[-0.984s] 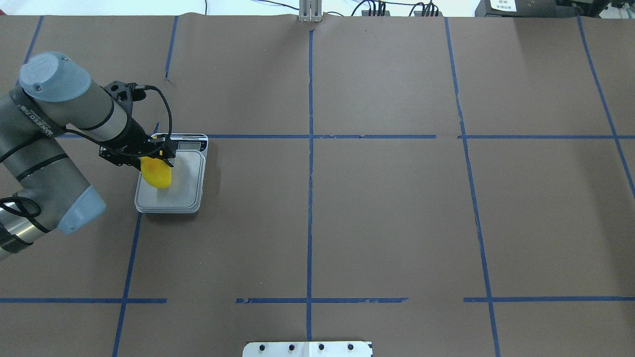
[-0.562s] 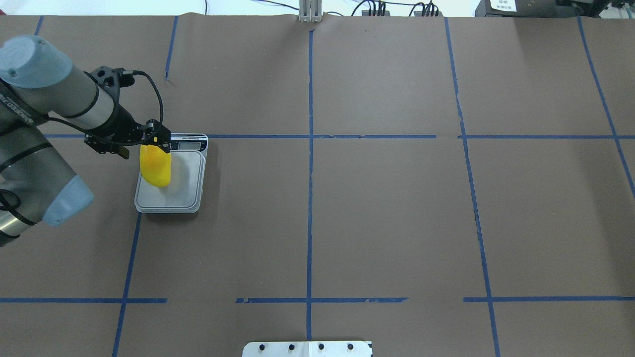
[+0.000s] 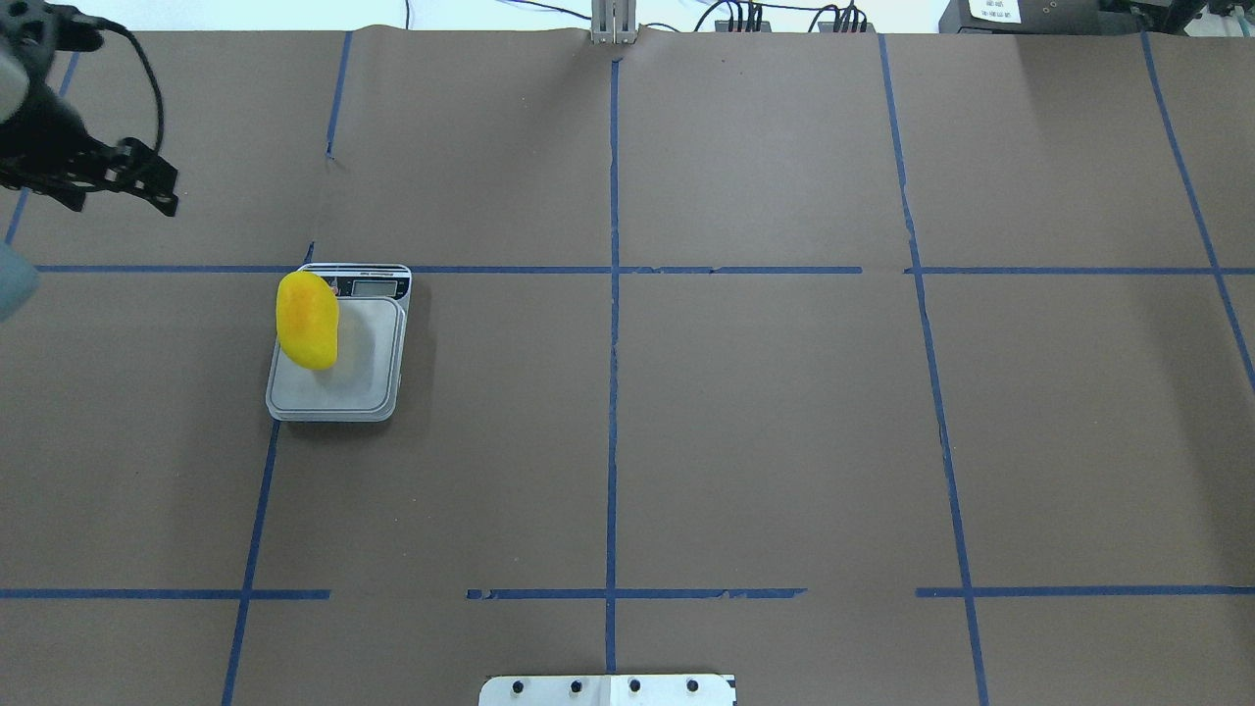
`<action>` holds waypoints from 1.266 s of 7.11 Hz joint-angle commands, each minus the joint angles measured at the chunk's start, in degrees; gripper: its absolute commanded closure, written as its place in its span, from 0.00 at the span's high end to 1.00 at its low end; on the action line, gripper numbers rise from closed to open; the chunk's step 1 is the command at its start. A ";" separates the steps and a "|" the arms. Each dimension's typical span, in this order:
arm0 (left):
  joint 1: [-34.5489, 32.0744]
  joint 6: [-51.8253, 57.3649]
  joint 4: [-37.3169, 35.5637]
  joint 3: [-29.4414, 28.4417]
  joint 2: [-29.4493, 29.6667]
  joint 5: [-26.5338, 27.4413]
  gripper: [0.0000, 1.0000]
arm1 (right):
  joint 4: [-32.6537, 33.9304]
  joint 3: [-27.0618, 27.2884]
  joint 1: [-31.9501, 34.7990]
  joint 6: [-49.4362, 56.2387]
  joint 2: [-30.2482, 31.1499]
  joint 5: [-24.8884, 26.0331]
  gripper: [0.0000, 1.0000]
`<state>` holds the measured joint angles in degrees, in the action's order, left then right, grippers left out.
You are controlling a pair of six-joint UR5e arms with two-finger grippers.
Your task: Weigh mango
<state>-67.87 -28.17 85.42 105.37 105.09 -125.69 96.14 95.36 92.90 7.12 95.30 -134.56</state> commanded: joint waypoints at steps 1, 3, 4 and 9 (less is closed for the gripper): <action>-11.11 19.66 -0.69 -1.91 -7.15 -0.61 1.00 | 0.01 0.00 0.00 0.00 -0.03 0.00 1.00; -19.11 30.64 -0.60 -6.99 -12.44 -3.67 1.00 | 0.01 0.00 0.00 0.00 0.06 0.00 1.00; -20.97 33.85 -0.69 -11.11 -12.54 -5.60 1.00 | 0.01 0.00 0.00 0.00 -0.03 0.00 1.00; -20.99 33.88 -0.25 -13.26 -15.18 -9.23 1.00 | 0.01 0.00 0.00 0.00 -0.03 0.00 1.00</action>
<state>-88.83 5.69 85.09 92.13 90.01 -134.86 96.14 95.36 92.90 7.12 95.30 -134.56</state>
